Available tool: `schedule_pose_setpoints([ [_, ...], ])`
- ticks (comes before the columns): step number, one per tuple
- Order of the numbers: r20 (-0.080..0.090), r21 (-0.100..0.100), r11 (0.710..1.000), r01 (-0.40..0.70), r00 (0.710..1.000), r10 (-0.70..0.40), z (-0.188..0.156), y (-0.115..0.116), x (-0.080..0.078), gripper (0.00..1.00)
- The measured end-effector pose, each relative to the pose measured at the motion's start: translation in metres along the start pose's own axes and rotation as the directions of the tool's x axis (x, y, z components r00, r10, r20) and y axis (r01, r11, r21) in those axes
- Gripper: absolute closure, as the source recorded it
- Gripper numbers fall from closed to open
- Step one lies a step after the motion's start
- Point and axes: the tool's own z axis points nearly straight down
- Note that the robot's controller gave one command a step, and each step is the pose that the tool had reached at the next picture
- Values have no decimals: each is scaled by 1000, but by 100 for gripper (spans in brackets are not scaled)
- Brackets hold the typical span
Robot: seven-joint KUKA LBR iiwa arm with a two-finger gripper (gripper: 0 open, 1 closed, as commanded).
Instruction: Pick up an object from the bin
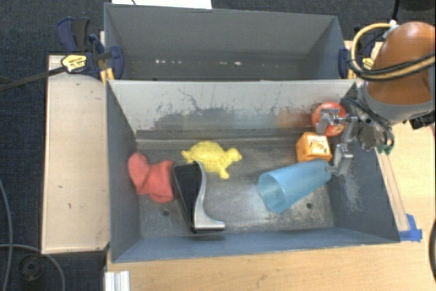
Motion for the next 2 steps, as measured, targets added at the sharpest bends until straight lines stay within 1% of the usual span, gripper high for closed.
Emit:
schedule_pose_setpoints([
  [1,2,0,1000,1,1000,-1,-2,0,0,0],
  [2,3,1,997,76,997,-76,-48,25,-7,0],
])
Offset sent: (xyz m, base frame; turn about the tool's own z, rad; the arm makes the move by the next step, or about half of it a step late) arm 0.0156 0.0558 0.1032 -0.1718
